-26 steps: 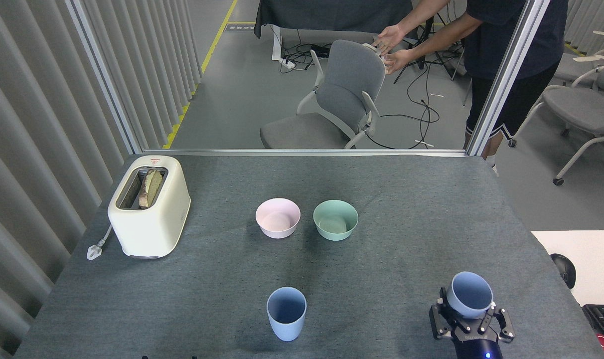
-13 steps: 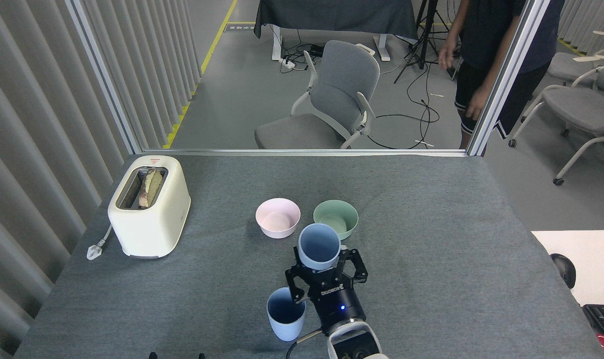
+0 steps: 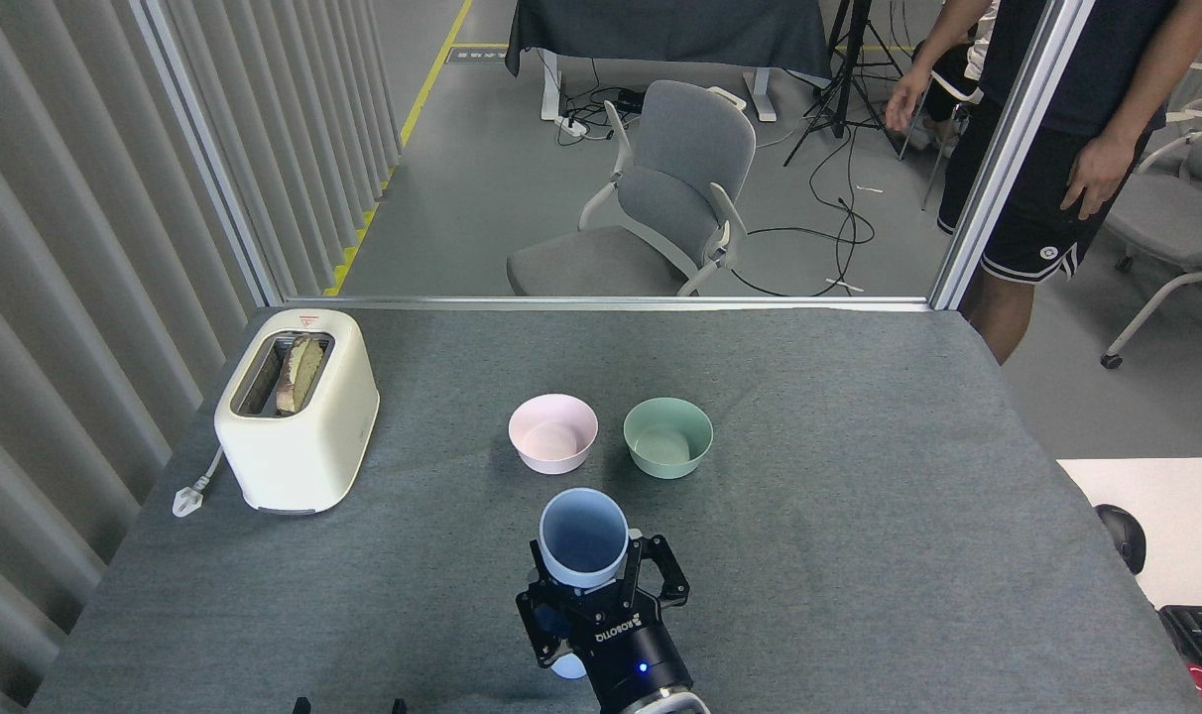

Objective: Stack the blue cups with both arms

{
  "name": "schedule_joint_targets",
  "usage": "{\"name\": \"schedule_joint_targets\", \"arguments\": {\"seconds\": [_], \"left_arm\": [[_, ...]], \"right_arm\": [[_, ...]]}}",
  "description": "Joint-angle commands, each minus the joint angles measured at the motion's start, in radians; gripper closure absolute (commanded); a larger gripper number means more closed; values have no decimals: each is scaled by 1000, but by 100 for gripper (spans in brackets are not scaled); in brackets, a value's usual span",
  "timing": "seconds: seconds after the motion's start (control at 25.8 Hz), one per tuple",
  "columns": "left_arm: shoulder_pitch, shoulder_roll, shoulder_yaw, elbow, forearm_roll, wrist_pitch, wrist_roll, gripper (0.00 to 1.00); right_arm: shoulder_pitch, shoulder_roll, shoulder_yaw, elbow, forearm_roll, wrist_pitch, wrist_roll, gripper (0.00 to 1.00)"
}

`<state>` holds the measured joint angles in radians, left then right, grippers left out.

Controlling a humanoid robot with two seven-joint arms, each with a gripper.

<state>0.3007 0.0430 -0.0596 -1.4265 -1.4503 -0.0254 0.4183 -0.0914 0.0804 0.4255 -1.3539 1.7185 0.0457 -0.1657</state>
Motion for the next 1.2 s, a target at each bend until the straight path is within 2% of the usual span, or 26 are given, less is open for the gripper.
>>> {"name": "schedule_joint_targets", "arguments": {"seconds": [0.0,0.47,0.81,0.89,0.93,0.97,1.01,1.16], "left_arm": [[0,1,1,0,2,-1,0,0],[0,1,3,0,2,-1,0,0],[0,0,3,0,4,-1,0,0],[0,0,3,0,4,-1,0,0],[0,-2,3,0,4,-1,0,0],[0,-2,3,0,4,-1,0,0],[0,-2,3,0,4,-1,0,0],[0,0,4,1,7,1,0,0]], "right_arm": [[9,1,-1,13,-2,-7,-3,35],[-1,12,1,82,-11,-26,-9,35],[-1,12,3,88,-11,-41,-14,34],[1,12,3,88,-13,-49,-14,27],[1,12,3,88,-16,-53,-14,21],[1,12,3,88,-28,-53,-12,7],[2,12,3,88,-43,-53,-12,1],[12,12,7,67,-73,-55,-20,0]]}}
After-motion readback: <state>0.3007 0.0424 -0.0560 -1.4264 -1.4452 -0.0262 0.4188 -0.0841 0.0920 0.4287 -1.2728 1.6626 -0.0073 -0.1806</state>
